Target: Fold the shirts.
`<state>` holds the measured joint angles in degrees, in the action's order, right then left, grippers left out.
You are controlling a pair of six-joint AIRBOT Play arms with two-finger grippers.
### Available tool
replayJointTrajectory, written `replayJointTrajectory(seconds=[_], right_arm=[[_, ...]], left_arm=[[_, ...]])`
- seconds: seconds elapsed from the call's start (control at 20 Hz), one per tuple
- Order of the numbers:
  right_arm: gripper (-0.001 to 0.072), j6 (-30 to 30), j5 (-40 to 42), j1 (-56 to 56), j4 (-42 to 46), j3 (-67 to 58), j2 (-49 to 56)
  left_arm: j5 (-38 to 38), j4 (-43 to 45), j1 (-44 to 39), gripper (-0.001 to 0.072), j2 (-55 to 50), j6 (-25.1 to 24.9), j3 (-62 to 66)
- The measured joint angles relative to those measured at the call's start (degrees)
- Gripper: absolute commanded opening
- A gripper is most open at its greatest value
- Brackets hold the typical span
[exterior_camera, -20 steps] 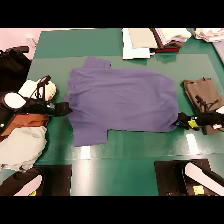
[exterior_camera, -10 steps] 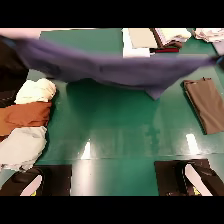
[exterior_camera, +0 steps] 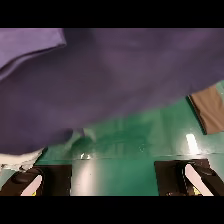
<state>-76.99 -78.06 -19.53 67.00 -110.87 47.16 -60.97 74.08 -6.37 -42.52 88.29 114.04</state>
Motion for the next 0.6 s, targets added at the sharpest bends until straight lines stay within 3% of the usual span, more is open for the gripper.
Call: replayJointTrajectory(seconds=[0.15,0.35,0.6], right_arm=[[0.0015,-1.1,-4.3,0.0,1.0,-2.9,4.8],[0.0016,-1.8,-6.9,1.2,1.9,3.3,12.3],[0.0016,-2.0,-4.4,3.4,2.3,17.8,24.1]], left_arm=[[-5.4,1.9,0.0,0.0026,-3.8,1.1,-4.3],[-9.1,2.1,0.0,0.0026,-12.7,1.5,-15.1],[-4.3,2.1,0.0,0.0026,-28.8,1.2,-26.8]])
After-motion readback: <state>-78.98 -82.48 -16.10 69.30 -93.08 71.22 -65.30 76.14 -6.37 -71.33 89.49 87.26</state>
